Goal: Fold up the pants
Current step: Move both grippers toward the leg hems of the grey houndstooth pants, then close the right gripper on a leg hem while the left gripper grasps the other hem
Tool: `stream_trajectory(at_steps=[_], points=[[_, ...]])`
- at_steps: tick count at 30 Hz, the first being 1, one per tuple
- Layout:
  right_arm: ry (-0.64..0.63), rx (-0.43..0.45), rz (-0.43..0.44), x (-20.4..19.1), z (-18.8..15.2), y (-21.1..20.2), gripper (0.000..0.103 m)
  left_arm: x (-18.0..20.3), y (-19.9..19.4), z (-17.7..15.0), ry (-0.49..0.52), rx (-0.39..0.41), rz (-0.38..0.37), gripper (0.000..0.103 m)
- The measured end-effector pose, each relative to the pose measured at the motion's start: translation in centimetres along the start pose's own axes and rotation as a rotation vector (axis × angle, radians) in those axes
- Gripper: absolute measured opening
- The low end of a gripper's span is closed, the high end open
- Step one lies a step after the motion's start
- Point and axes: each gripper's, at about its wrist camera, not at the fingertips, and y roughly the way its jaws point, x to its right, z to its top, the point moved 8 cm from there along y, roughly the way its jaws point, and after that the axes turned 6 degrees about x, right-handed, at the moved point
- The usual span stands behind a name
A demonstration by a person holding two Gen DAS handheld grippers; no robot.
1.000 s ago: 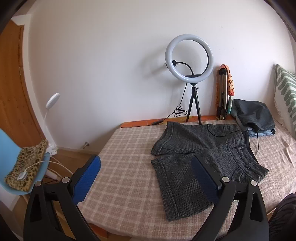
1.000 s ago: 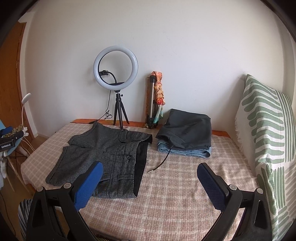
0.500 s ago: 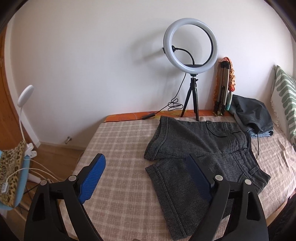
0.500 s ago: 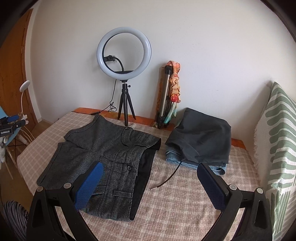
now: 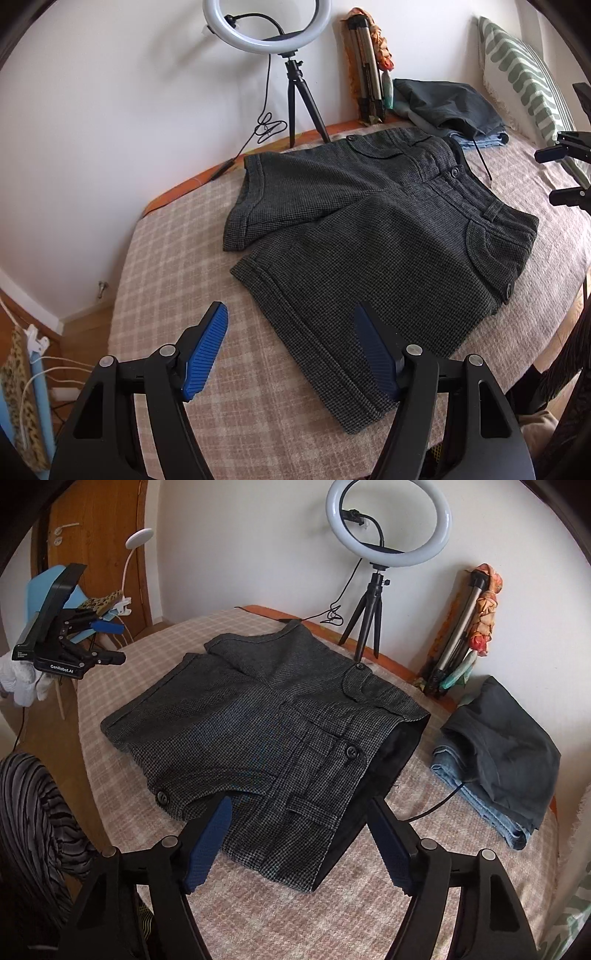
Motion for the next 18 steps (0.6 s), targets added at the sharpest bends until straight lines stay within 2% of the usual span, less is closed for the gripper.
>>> stream_trajectory(at_steps=[4,8,18], points=[[-0.071,-0.073,0.065,-3.0,-2.8,1.8,0.073,1.5,0.5,-2.0,0.012,-0.039,-0.057,0.068],[-0.135,-0.121,0.081,-4.7,-4.3,3.6,0.073,2.3,1.1,-3.2,-0.022,-0.058,-0.11,0.067],[-0.241,-0.198,-0.029,-5.2,-5.4,7.2,0.073,6.8,1.7,-5.2,0.056,-0.097,-0.23,0.068]])
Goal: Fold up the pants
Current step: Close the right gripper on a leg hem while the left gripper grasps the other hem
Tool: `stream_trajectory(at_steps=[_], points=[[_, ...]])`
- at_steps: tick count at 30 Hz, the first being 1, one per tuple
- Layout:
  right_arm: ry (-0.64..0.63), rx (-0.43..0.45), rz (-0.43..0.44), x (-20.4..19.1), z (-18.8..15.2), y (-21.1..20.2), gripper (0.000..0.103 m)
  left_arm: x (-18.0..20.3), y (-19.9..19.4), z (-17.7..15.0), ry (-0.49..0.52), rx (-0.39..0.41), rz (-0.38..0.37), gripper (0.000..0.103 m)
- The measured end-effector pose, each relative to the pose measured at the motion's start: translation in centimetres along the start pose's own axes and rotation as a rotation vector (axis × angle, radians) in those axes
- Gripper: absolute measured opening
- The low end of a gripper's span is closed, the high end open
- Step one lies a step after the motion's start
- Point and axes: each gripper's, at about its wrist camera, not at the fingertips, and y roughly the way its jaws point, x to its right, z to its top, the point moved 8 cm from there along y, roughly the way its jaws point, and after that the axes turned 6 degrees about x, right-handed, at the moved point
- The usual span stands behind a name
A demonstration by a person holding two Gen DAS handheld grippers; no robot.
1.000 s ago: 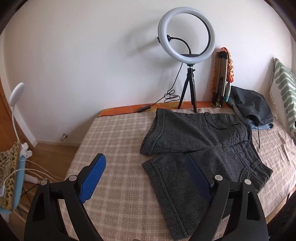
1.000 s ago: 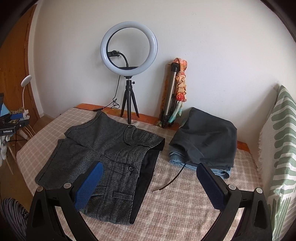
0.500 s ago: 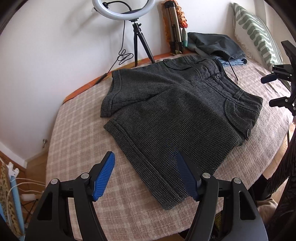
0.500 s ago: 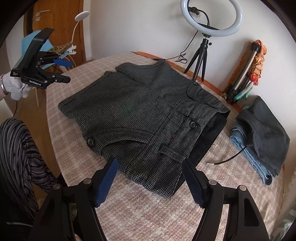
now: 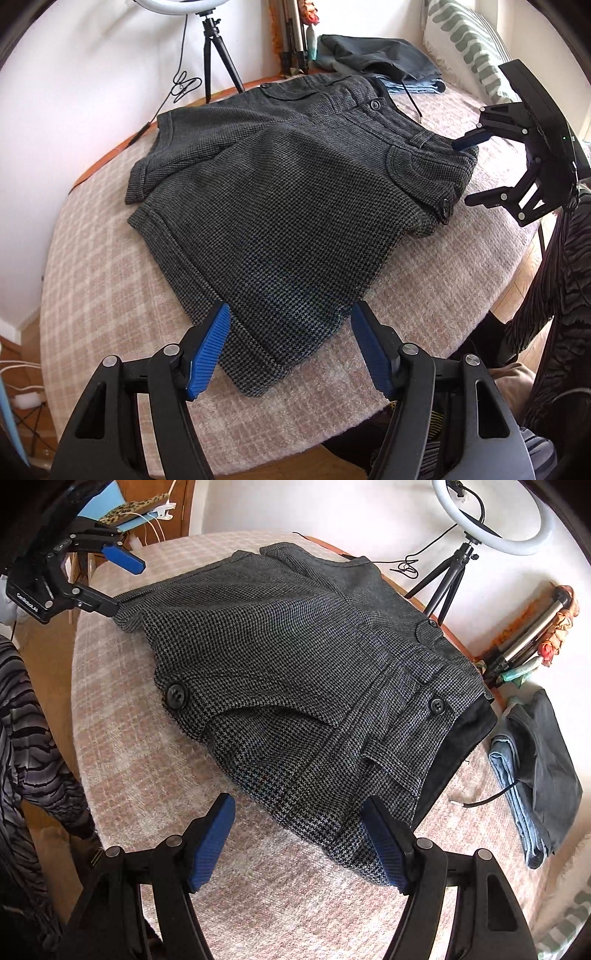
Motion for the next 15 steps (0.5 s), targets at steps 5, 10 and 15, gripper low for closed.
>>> stream_trajectory(at_steps=[5,10,15], points=[[-0.019,-0.026,-0.028,0.4,-0.1,0.7,0.05,1.6,0.6,-0.4,0.076,-0.012,0.003,0.068],[0.049,0.001,-0.026,1.7,0.6,-0.2,0.023,2.4,1.8,-1.0,0.095,-0.028,0.023,0.068],[0.079,0.021,-0.04,3.0,1.6,-1.2,0.017,1.9,3.0,-1.1,0.068,-0.024,0.076,0.068]])
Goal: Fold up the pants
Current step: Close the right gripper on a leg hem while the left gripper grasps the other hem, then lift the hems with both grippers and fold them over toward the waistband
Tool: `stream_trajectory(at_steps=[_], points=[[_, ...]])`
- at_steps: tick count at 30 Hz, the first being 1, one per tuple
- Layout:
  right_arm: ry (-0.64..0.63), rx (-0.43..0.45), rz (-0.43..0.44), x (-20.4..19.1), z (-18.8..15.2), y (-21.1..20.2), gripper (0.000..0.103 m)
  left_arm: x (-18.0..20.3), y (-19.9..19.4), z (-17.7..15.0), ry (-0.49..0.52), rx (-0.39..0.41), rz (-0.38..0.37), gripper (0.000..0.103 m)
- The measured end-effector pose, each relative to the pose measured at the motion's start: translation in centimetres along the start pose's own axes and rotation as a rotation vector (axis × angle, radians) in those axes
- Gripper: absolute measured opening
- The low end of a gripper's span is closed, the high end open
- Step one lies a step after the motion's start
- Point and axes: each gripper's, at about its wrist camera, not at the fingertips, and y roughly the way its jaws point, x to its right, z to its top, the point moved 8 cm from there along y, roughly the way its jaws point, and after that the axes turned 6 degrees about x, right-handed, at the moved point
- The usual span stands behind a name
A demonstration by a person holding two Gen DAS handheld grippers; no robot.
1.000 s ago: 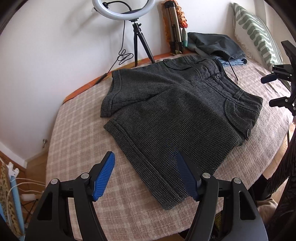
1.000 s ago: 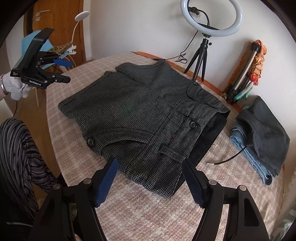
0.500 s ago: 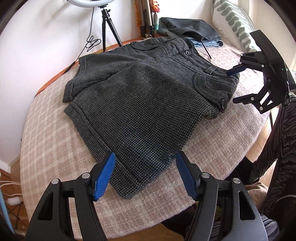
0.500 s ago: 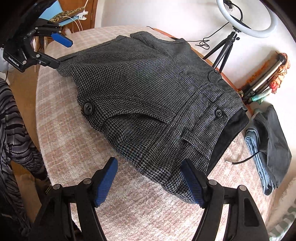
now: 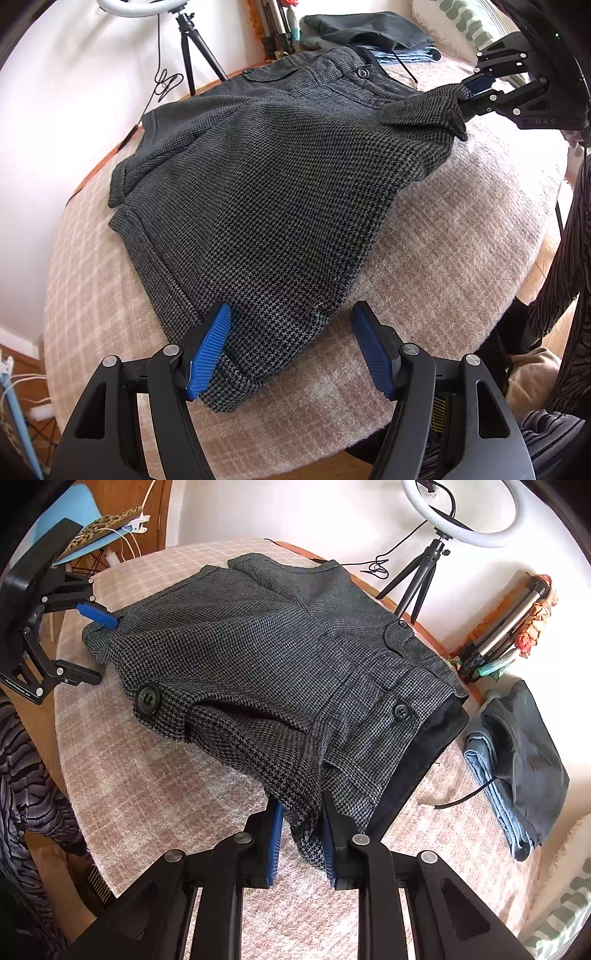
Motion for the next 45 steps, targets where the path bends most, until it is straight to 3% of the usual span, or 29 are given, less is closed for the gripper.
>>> stream_trajectory(at_steps=[3,7,10,19,30,34,37,45], points=[[0.027,0.017,0.003,0.7,0.6,-0.6,0.016,-0.8,0.3,0.3,-0.052,0.029,0.01,0.063],[0.033,0.028,-0.002,0.9,0.8,-1.0,0.016,-1.5,0.3,0.5,-0.086,0.064,-0.018,0.026],[0.017,0.034,-0.02,0.5,0.7,-1.2,0.015,-1.8,-0.2,1.1,-0.095,0.111,-0.032,0.005],[0.054,0.129,-0.059,0.7,2.5,-4.1,0.012,-5.6,-5.2,4.7,-0.158,0.316,0.048,0.004],[0.04,0.279,-0.151,3.0,9.6,-9.2,0.008,-11.4,-10.5,13.1,-0.176,0.516,0.148,0.003],[0.029,0.307,-0.174,4.9,12.8,-10.1,0.008,-13.2,-11.7,17.3,-0.124,0.554,0.199,0.003],[0.038,0.307,-0.176,6.5,14.6,-9.3,0.008,-14.6,-11.2,20.0,-0.135,0.555,0.19,0.003],[0.097,0.244,-0.145,13.0,17.4,-3.7,0.008,-17.8,-4.5,24.3,-0.108,0.471,0.201,0.003]])
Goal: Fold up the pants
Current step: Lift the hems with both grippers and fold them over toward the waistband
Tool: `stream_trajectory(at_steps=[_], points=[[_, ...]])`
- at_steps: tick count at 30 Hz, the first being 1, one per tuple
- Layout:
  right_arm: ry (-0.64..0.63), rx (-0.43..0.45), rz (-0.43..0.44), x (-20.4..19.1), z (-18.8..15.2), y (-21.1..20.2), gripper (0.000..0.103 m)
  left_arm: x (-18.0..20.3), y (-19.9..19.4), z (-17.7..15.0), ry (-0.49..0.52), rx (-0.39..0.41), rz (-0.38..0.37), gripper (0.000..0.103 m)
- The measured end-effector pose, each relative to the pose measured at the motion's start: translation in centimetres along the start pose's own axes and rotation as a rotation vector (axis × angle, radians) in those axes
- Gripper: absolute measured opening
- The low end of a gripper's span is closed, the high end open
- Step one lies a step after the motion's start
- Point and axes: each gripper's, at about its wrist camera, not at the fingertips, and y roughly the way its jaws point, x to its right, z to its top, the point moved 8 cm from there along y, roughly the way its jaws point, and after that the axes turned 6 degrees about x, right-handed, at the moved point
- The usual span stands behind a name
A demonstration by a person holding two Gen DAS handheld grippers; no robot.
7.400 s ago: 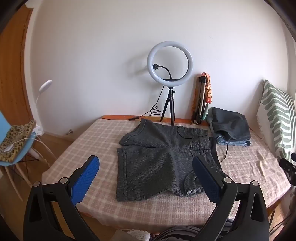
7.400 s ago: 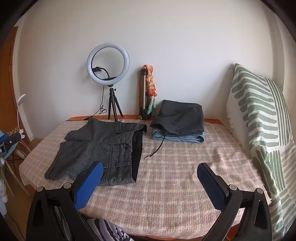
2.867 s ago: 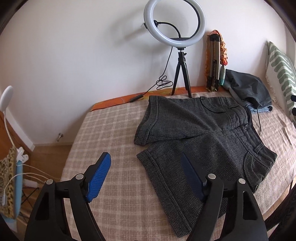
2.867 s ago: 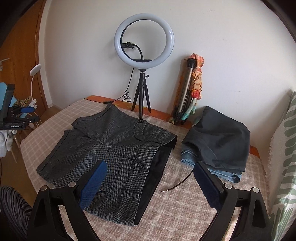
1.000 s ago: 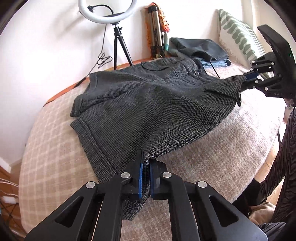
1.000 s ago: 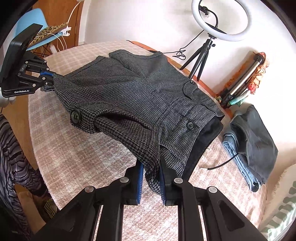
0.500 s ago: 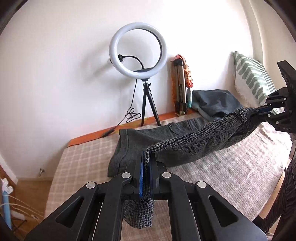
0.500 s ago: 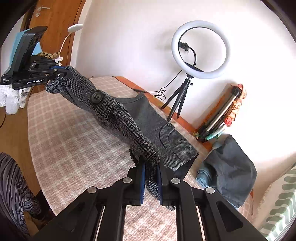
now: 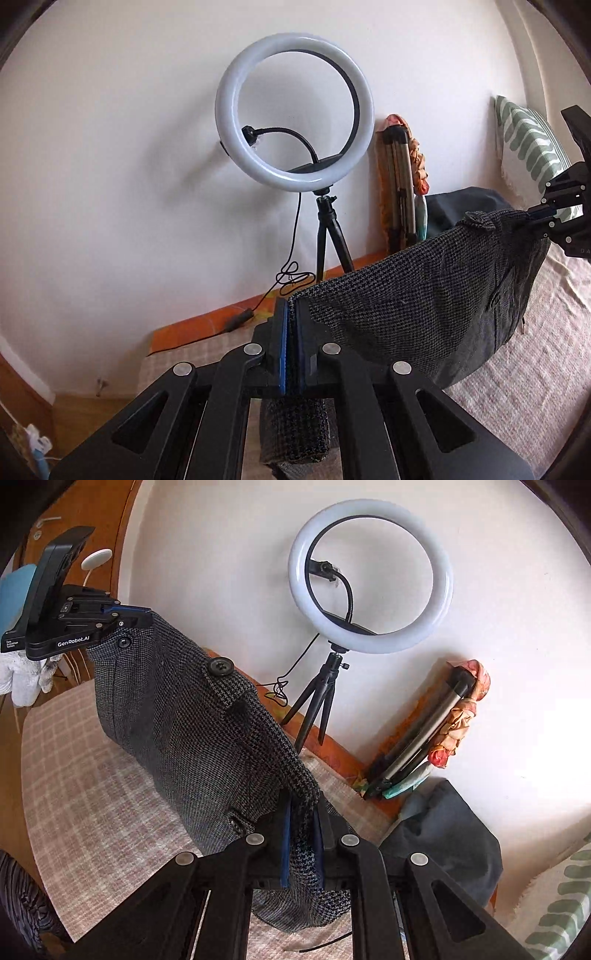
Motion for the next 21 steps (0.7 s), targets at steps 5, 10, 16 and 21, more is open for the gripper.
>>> stream_trajectory(at_steps=[5,10,16,21], points=[[-0.007,-0.055,-0.023,2.9,0.0,5.2,0.008,-0.3,5.9,0.2,0.05,-0.063,-0.003,0.003],[0.002,-0.12,-0.06,5.7,-0.9,11.4,0.008,0.2,12.9,-0.1,0.095,-0.121,0.013,0.003],[0.027,-0.2,-0.033,6.9,-3.3,18.2,0.008,0.0,19.0,-3.8,0.045,-0.197,0.002,0.003],[0.033,-0.255,-0.023,6.8,-5.4,22.2,0.008,0.8,21.8,-7.5,0.059,-0.268,0.006,0.003]])
